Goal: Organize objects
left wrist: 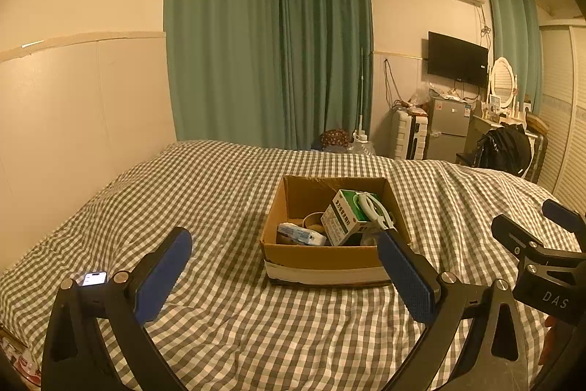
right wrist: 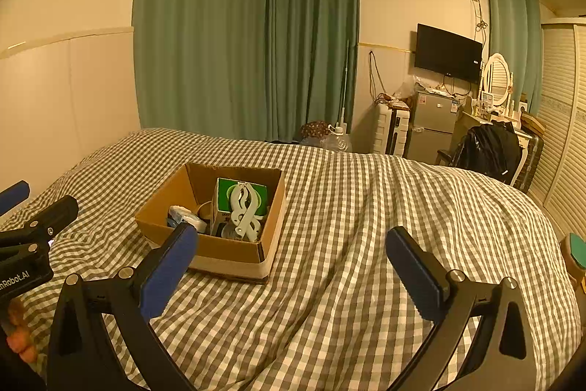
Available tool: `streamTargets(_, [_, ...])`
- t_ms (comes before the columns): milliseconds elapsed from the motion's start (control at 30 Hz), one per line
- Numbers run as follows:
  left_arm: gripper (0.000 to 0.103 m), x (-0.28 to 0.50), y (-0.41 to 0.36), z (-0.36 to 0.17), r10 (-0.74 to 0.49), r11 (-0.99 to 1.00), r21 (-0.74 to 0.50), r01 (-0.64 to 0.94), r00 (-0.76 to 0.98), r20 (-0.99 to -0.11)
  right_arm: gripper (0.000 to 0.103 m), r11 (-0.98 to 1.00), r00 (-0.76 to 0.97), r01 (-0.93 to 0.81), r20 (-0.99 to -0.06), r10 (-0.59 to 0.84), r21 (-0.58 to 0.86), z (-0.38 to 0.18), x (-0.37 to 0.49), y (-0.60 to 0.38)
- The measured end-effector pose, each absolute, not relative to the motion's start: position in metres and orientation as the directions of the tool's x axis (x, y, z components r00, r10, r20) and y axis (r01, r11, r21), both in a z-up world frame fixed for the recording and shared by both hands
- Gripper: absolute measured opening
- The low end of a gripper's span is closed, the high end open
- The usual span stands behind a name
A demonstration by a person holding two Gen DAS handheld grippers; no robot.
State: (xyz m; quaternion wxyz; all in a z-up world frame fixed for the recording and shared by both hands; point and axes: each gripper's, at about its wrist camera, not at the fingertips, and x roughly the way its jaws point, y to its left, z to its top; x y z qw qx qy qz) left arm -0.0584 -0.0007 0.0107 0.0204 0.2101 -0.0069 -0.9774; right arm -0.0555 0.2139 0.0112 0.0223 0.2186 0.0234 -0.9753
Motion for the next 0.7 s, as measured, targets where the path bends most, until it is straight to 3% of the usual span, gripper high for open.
streamTargets(700, [0.103,-0.0580,-0.0006,0.0112,-0.048,-0.999,0.024,0.041,-0.910,-0.413,0.103,-0.998,-0.900,0.053,-0.434,-0.032,-0.035,0.0073,-0.0564,0.2094])
